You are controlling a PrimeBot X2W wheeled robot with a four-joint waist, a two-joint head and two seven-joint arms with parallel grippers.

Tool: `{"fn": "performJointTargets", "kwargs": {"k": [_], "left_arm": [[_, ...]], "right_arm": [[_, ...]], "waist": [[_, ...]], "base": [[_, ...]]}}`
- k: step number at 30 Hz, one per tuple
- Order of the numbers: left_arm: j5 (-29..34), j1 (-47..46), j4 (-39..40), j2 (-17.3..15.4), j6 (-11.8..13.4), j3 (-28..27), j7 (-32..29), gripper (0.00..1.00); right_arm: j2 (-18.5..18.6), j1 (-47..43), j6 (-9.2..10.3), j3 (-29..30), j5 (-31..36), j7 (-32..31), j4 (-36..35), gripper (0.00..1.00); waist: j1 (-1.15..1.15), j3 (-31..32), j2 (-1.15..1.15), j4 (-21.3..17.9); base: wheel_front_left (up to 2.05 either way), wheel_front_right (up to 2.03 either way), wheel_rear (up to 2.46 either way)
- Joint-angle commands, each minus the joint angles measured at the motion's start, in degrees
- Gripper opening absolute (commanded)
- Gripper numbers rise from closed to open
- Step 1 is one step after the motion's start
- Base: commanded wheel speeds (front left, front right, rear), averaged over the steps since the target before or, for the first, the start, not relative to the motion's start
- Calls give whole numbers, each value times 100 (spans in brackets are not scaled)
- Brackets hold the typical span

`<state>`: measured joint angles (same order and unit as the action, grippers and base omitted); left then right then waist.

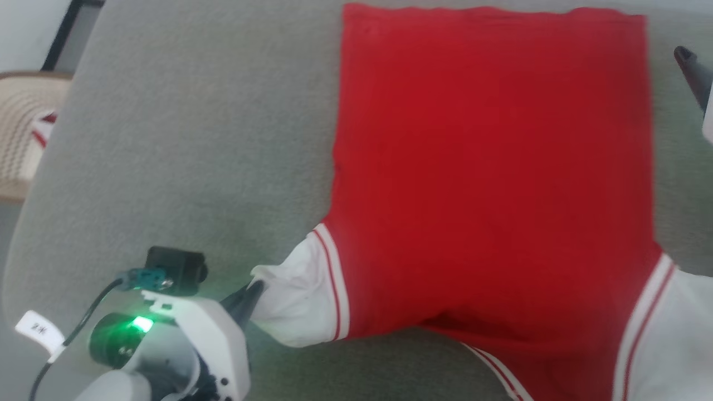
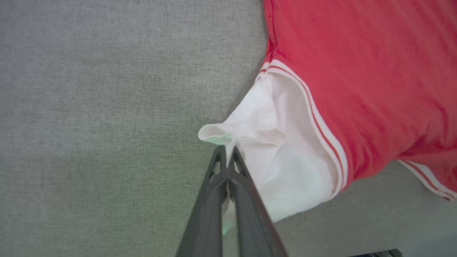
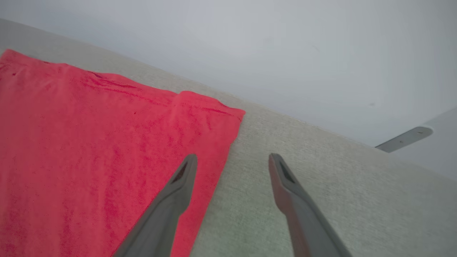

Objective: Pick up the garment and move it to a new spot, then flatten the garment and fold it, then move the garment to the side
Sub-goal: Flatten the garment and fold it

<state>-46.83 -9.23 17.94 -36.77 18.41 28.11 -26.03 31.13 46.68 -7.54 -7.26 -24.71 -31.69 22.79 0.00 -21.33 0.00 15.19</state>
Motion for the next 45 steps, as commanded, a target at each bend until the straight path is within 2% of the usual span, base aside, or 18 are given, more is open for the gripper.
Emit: {"fn": "performJointTargets", "kwargs": {"k": [1,6,14,22,23,24,25,30,35,40,45], "left_arm": [[10,-109,-21,51,-28,25,28,0],[90,-425,-179,284,-212,241,42,0],[126,-817,-481,665,-479,515,107,0],[65,-979,-749,827,-626,592,190,0],[62,-984,-769,827,-634,587,193,0],[53,-993,-784,828,-637,578,200,0],[53,-1000,-801,831,-637,568,211,0],[22,-961,-869,775,-624,511,233,0],[-29,-883,-861,647,-614,394,253,0],[-64,-858,-879,521,-576,312,221,0],[-95,-772,-838,381,-509,215,182,0]], "right_arm": [[3,155,10,-30,68,44,136,100],[-49,1122,10,-42,351,61,1579,100],[-45,2086,10,272,869,-134,3341,100],[-154,2203,5,295,1204,-1136,4651,100],[-169,2206,5,262,1220,-1230,4712,91],[-184,2216,5,202,1248,-1313,4740,49],[-168,2217,5,156,1268,-1345,4750,0],[-94,2256,11,-78,1307,-1355,4638,0],[-312,2064,6,-601,1010,-1441,4278,0],[-339,1690,6,-1134,421,-1503,3635,0],[-19,942,6,-1764,-523,-1673,2381,0]], "waist": [[0,-167,0,187],[0,-394,0,498],[0,-683,0,959],[0,-812,0,1164],[0,-813,0,1161],[0,-811,0,1154],[0,-805,0,1143],[0,-688,0,991],[0,-468,0,667],[0,-284,0,361],[0,-64,0,-10]], "base": [[0,0,0],[0,0,0],[0,0,0],[0,0,0],[0,0,0],[0,0,0],[0,0,0],[0,0,0],[0,0,0],[0,0,0],[0,0,0]]}}
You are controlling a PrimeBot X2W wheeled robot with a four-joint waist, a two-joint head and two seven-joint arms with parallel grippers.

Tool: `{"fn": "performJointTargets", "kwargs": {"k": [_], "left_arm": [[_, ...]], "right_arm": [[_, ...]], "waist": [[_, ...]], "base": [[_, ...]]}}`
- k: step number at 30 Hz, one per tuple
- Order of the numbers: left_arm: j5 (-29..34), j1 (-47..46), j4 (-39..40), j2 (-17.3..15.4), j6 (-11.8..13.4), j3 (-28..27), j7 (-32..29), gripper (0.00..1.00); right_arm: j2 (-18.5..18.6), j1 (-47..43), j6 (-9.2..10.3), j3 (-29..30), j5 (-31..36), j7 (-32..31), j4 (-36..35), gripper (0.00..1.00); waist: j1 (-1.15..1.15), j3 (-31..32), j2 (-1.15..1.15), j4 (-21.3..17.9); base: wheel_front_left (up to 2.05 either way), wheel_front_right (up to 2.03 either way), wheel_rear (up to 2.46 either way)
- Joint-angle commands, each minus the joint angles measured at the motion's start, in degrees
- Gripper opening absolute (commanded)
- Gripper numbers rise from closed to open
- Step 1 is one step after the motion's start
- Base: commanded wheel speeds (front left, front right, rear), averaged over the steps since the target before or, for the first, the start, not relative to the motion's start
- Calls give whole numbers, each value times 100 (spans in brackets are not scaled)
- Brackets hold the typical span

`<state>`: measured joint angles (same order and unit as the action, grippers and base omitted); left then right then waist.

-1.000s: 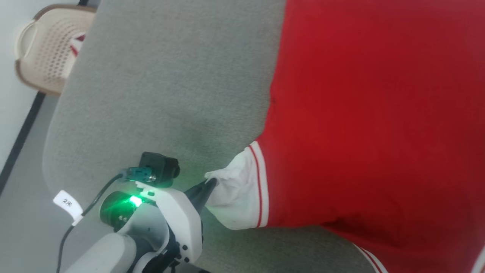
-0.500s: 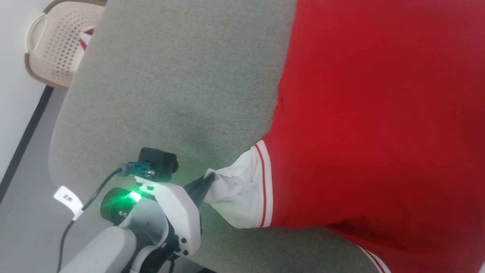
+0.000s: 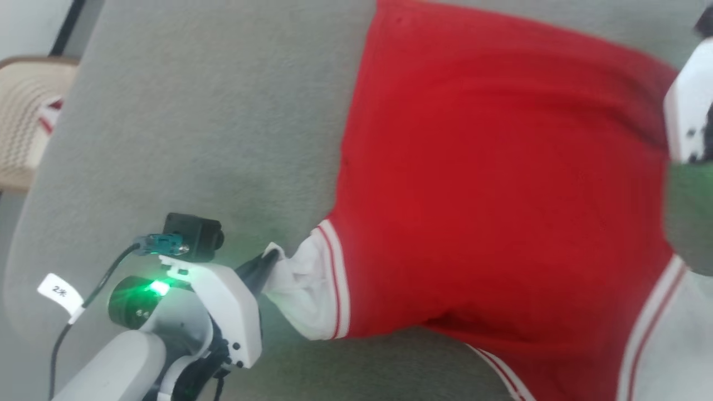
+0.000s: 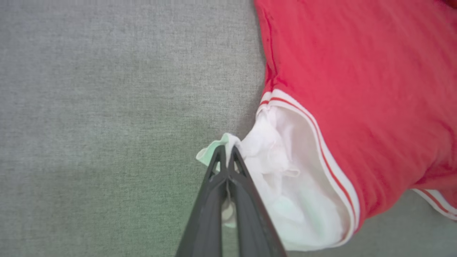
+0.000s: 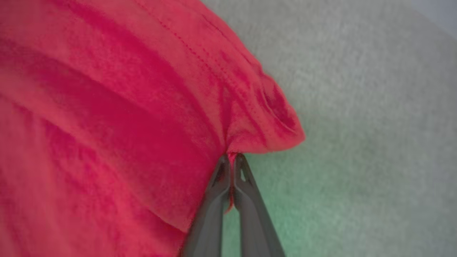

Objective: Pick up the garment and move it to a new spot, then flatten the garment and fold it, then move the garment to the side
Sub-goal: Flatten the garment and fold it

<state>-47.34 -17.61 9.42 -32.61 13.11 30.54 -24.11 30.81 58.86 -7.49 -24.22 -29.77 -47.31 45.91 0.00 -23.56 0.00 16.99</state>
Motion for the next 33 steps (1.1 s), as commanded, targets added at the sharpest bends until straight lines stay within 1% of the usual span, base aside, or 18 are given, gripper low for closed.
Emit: {"fn": "performJointTargets", "kwargs": {"k": [1,5,8,11,15,17,21,23,27,28,29,30,31,33], "left_arm": [[-53,102,30,-66,43,-43,-16,0],[-69,207,104,-205,140,-127,-45,0],[-90,289,170,-292,213,-202,-56,0],[-85,365,249,-376,263,-242,-80,0],[-89,428,326,-424,317,-275,-85,0],[-88,452,364,-444,334,-279,-85,0],[-78,461,402,-470,357,-293,-88,0],[-90,479,416,-477,365,-302,-79,0],[-114,521,427,-492,375,-319,-60,0],[-121,528,429,-499,372,-325,-57,0],[-122,538,430,-511,376,-330,-57,0],[-121,544,433,-521,378,-336,-55,0],[-128,545,441,-521,377,-339,-53,0],[-135,548,453,-533,369,-346,-53,0]], "right_arm": [[135,-438,0,-176,-208,-156,-176,0],[579,-1194,1,-474,-865,-286,-1289,0],[925,-1787,3,-530,-1083,-248,-1972,0],[1102,-2397,3,-414,-1276,-245,-2505,0],[1181,-3243,2,-131,-1383,-313,-3054,0],[1151,-3671,2,56,-1396,-367,-3282,0],[1008,-4472,3,423,-1218,-521,-3570,0],[830,-4810,2,643,-1128,-541,-3644,0],[492,-5330,0,827,-916,-657,-3751,0],[438,-5410,-1,848,-847,-683,-3784,11],[397,-5462,-1,894,-797,-690,-3817,39],[338,-5476,-1,960,-784,-681,-3860,83],[297,-5480,-1,1040,-756,-696,-3912,100],[251,-5460,0,1223,-706,-694,-4033,100]], "waist": [[0,197,0,-263],[0,346,0,-529],[0,419,0,-696],[0,468,0,-831],[0,514,0,-962],[0,530,0,-1003],[0,552,0,-1067],[0,556,0,-1086],[0,553,0,-1121],[0,553,0,-1127],[0,553,0,-1136],[0,550,0,-1147],[0,551,0,-1154],[0,555,0,-1166]], "base": [[0,0,0],[0,0,0],[0,0,0],[0,0,0],[0,0,0],[0,0,0],[0,0,0],[0,0,0],[0,0,0],[0,0,0],[0,0,0],[0,0,0],[0,0,0],[0,0,0]]}}
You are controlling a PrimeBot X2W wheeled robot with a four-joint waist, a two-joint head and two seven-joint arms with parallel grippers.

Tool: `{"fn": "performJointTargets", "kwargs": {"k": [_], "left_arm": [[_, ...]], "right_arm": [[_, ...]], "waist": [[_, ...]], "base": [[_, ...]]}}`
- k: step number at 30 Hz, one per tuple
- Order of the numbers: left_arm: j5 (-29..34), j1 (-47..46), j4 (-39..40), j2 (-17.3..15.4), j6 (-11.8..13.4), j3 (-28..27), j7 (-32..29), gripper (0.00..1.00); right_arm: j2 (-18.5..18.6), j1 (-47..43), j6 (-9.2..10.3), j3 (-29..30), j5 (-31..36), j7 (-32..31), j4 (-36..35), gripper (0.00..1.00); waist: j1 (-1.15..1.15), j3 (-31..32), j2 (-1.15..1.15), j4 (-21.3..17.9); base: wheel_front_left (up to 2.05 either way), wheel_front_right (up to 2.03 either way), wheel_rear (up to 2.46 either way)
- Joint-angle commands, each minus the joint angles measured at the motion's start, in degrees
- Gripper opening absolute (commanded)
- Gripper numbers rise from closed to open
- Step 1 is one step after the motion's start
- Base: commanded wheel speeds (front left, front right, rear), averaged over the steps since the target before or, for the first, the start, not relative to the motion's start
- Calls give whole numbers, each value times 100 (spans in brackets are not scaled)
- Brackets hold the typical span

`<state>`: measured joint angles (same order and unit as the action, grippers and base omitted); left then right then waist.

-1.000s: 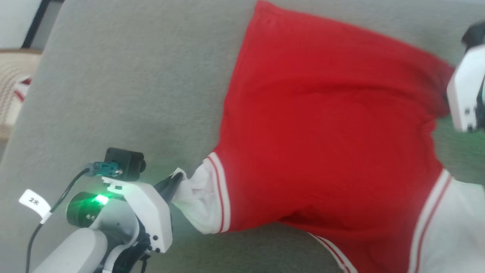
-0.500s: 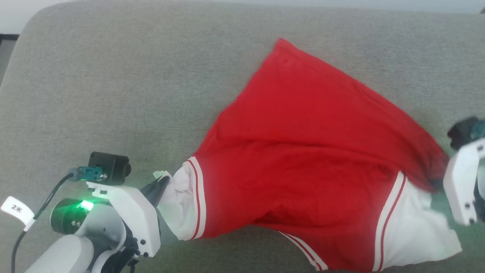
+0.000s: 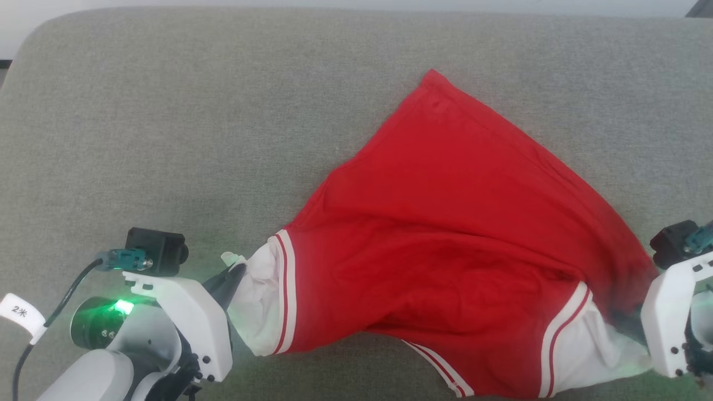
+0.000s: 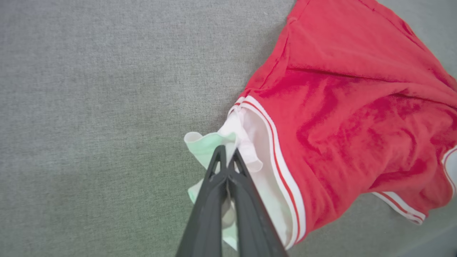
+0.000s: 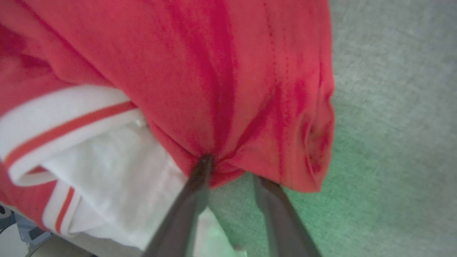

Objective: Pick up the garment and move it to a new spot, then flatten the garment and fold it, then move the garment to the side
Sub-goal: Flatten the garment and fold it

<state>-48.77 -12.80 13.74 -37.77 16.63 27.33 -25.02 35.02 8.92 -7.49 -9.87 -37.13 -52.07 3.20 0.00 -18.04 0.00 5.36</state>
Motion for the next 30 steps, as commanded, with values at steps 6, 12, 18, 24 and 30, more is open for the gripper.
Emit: {"fn": "performJointTargets", "kwargs": {"k": [6,12,18,24,30], "left_arm": [[-12,80,35,-15,11,-9,41,0],[-12,73,28,29,-10,50,27,0],[15,-36,-8,110,-81,151,13,0],[29,-192,-113,238,-205,259,50,0],[60,-431,-291,457,-366,416,88,0]], "right_arm": [[-148,-298,9,367,83,-394,-353,100],[-161,7,5,671,88,-633,-1109,100],[-254,547,5,802,209,-816,-1773,100],[-401,1684,4,469,386,-194,-1407,100],[-381,3043,4,-487,702,663,-29,100]], "waist": [[0,48,0,-7],[0,81,0,64],[0,85,0,267],[0,-27,0,528],[0,-191,0,832]], "base": [[0,0,0],[0,0,0],[0,0,0],[0,0,0],[0,0,0]]}}
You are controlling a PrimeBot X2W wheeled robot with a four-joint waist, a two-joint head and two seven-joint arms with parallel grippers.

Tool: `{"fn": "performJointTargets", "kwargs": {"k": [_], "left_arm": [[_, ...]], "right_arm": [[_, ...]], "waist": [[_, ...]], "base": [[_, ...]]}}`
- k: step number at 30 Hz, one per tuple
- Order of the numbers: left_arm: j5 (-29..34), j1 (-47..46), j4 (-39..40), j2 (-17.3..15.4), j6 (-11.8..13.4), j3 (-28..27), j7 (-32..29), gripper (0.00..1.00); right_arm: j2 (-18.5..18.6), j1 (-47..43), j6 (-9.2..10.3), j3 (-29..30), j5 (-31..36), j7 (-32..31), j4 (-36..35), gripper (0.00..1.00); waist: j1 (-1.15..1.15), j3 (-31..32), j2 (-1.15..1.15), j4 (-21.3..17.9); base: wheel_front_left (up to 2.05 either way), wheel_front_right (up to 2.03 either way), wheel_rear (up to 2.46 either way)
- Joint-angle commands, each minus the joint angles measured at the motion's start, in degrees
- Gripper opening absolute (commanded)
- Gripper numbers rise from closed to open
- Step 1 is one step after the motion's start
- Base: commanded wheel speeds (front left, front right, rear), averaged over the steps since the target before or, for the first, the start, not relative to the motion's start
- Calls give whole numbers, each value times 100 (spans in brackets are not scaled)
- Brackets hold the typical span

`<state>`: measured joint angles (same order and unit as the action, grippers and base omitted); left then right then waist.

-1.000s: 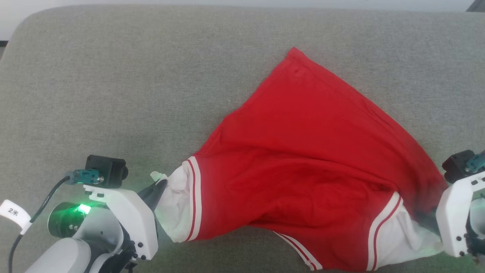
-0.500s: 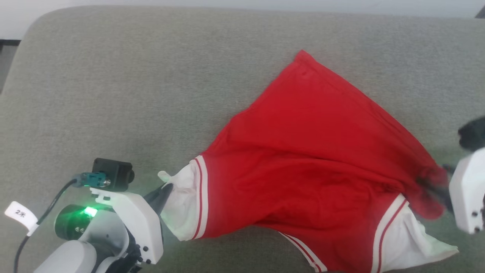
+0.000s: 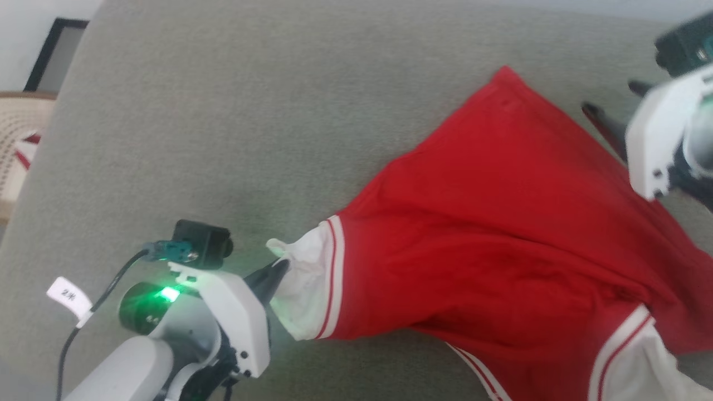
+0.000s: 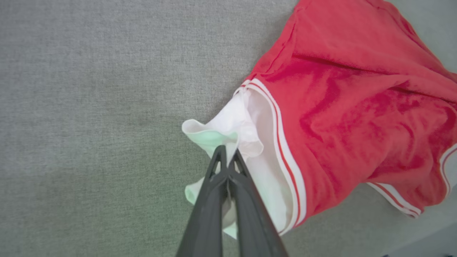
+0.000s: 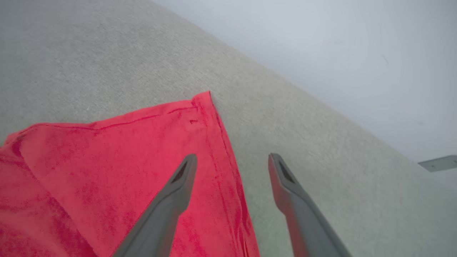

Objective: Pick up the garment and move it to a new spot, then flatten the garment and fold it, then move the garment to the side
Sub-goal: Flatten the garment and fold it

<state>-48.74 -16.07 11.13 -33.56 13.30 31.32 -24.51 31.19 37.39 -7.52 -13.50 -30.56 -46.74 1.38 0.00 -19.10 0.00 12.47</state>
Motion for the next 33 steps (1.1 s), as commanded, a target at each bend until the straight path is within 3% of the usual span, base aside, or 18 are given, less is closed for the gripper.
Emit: {"fn": "performJointTargets", "kwargs": {"k": [1,5,9,20,21,22,23,24,28,33], "left_arm": [[67,-147,-63,84,-61,47,41,0],[91,-384,-252,321,-210,200,89,0],[117,-550,-416,499,-326,318,123,0],[116,-777,-762,790,-551,495,226,0],[114,-776,-786,787,-546,494,234,0],[111,-779,-804,789,-551,492,243,0],[111,-779,-804,789,-551,492,243,0],[103,-781,-819,788,-555,487,246,0],[95,-848,-834,710,-517,418,212,0],[164,-1013,-776,498,-437,301,75,0]], "right_arm": [[9,412,7,-305,69,290,415,100],[53,1365,8,-1215,132,890,1784,100],[47,1914,7,-1862,-34,983,2694,100],[197,2435,5,-3283,-688,766,4222,100],[192,2421,3,-3397,-793,643,4318,91],[195,2393,3,-3549,-872,492,4393,29],[195,2393,3,-3549,-872,492,4393,29],[221,2373,2,-3684,-957,336,4435,0],[415,2624,12,-3869,-1185,188,4584,0],[246,3006,13,-3838,-1392,198,4754,0]], "waist": [[0,-115,0,182],[0,-268,0,501],[0,-388,0,743],[0,-602,0,1187],[0,-609,0,1193],[0,-615,0,1194],[0,-615,0,1194],[0,-617,0,1192],[0,-592,0,1120],[0,-443,0,884]], "base": [[0,0,0],[0,0,0],[0,0,0],[0,0,0],[0,0,0],[0,0,0],[0,0,0],[0,0,0],[0,0,0],[0,0,0]]}}
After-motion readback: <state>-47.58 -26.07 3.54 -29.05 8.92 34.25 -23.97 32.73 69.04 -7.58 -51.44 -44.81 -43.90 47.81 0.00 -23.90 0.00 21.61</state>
